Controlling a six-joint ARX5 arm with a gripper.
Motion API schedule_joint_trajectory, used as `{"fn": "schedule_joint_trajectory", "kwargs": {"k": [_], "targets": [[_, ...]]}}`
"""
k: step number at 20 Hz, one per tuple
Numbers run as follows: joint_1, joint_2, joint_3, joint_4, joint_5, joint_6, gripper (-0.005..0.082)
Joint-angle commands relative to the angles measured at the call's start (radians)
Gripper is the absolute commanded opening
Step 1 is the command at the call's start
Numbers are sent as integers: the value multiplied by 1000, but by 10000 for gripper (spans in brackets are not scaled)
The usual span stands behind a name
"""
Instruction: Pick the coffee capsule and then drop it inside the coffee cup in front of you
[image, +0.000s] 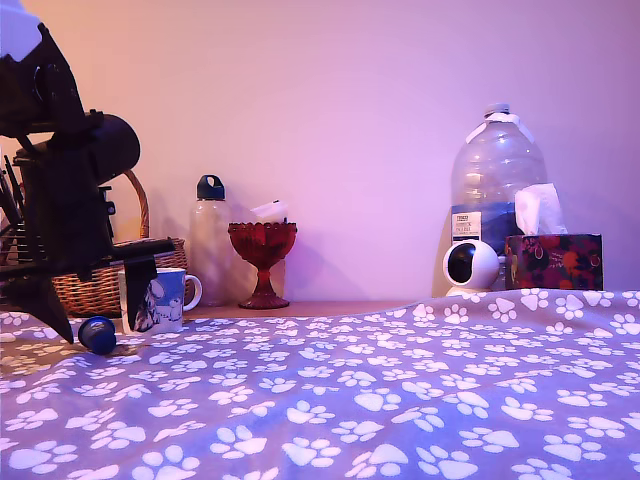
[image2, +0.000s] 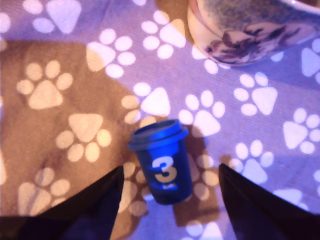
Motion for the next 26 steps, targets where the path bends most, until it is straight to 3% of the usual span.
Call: {"fn": "schedule_joint_trajectory", "kwargs": {"k": [1,4,12,17,19,22,24,26], "targets": [[2,48,-2,3,5,-11,528],[2,48,-2,26,-5,-7,520],[2,48,-2,56,-45,19,204],[2,48,-2,54,-35,45,175],[2,35,-1,37,-8,104,175],[-4,6,-1,18,13,254,174],[-3,-22,-1,27,39,342,131],[-2,-51,-1,50,70,396,93]]}}
